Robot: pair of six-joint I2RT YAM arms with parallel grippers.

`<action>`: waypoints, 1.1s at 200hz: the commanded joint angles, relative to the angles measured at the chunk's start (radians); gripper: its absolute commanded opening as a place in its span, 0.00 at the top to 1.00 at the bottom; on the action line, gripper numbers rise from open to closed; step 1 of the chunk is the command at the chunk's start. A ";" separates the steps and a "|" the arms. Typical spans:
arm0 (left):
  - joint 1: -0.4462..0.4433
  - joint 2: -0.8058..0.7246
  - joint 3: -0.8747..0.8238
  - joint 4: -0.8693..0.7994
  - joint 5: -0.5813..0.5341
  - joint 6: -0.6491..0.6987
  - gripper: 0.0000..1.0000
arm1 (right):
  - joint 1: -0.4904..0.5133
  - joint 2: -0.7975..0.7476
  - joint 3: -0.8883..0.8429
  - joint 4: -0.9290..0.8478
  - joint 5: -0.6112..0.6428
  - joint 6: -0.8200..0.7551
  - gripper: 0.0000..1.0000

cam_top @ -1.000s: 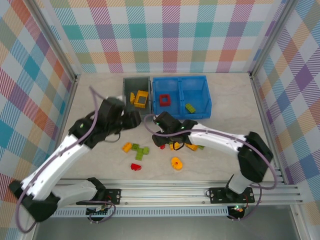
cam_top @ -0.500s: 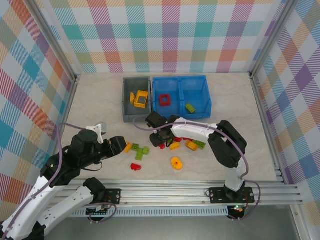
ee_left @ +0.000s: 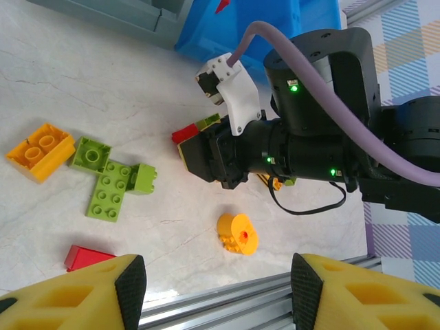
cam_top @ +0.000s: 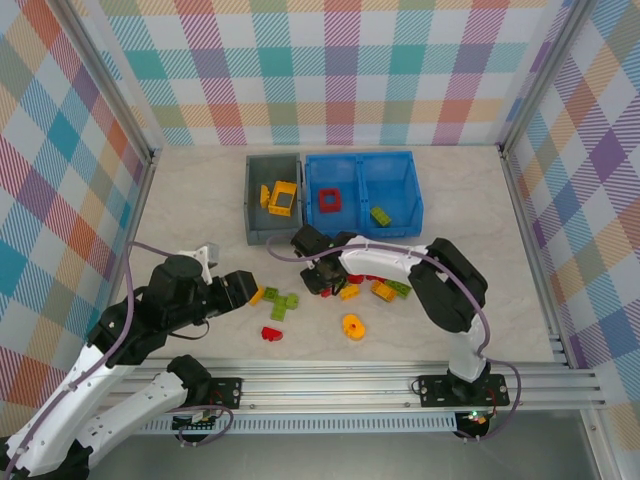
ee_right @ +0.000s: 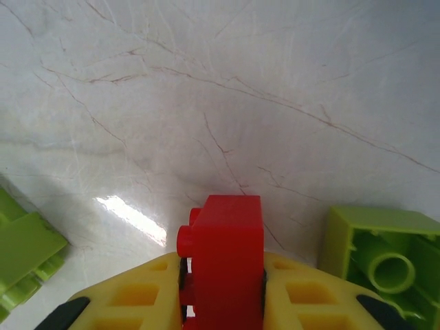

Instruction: Sort the legos into containers by color

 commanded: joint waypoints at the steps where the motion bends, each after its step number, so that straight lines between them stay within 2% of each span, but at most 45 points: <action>1: -0.006 0.042 0.020 0.087 0.025 0.006 0.40 | -0.032 -0.163 0.010 -0.005 0.043 0.033 0.75; 20: -0.007 0.136 0.064 0.149 0.047 0.017 0.40 | -0.115 -0.197 0.074 -0.052 0.055 0.056 0.75; 40: -0.007 0.242 0.113 0.218 0.046 0.043 0.40 | -0.190 -0.129 0.216 -0.124 0.113 0.058 0.76; 86: -0.007 0.461 0.213 0.412 -0.030 0.101 0.40 | -0.283 0.191 0.666 -0.292 0.238 0.067 0.77; 116: -0.008 0.625 0.308 0.480 -0.048 0.136 0.41 | -0.304 0.423 0.999 -0.421 0.307 0.053 0.76; 141: -0.008 0.707 0.351 0.519 -0.036 0.146 0.41 | -0.308 0.570 1.194 -0.490 0.398 0.038 0.76; 162: -0.008 0.730 0.358 0.536 -0.027 0.147 0.41 | -0.318 0.613 1.233 -0.491 0.439 0.042 0.76; 186: -0.008 0.729 0.345 0.534 -0.021 0.151 0.41 | -0.323 0.631 1.222 -0.452 0.427 0.018 0.74; 220: -0.009 0.704 0.312 0.521 -0.027 0.148 0.41 | -0.321 0.640 1.239 -0.454 0.376 0.015 0.52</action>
